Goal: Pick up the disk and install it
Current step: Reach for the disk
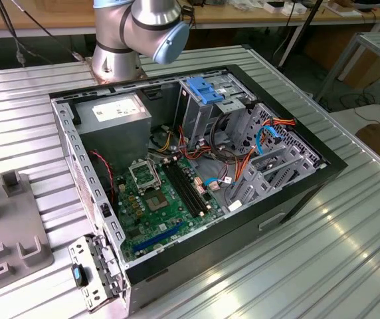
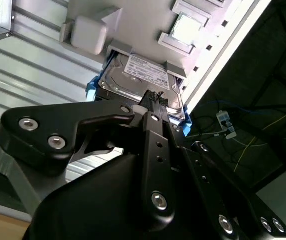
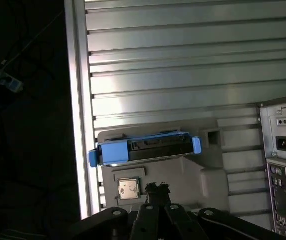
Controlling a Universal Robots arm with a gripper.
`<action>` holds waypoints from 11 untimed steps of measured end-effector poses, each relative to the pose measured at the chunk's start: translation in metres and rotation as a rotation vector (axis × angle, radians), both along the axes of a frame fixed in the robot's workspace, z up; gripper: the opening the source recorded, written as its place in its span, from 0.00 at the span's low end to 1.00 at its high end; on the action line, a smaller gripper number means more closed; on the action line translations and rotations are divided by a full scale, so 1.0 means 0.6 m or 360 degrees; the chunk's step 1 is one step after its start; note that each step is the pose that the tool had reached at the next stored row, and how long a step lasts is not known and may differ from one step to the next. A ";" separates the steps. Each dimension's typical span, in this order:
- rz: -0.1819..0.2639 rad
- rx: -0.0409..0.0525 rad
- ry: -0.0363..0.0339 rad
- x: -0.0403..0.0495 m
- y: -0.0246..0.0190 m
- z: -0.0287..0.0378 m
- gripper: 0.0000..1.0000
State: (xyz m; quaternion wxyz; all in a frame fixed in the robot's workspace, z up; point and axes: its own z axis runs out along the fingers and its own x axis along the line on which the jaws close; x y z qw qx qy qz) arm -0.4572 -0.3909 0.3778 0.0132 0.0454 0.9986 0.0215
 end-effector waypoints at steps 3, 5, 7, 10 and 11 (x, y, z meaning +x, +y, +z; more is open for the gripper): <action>-0.0003 0.0000 0.0000 -0.015 0.0014 -0.001 0.11; -0.0006 -0.0001 0.0000 -0.028 0.0025 -0.002 0.11; -0.0006 -0.0001 0.0000 -0.030 0.0026 -0.002 0.11; -0.0006 -0.0001 0.0000 -0.031 0.0179 -0.002 0.11; -0.0006 -0.0001 0.0000 -0.031 0.0237 -0.002 0.11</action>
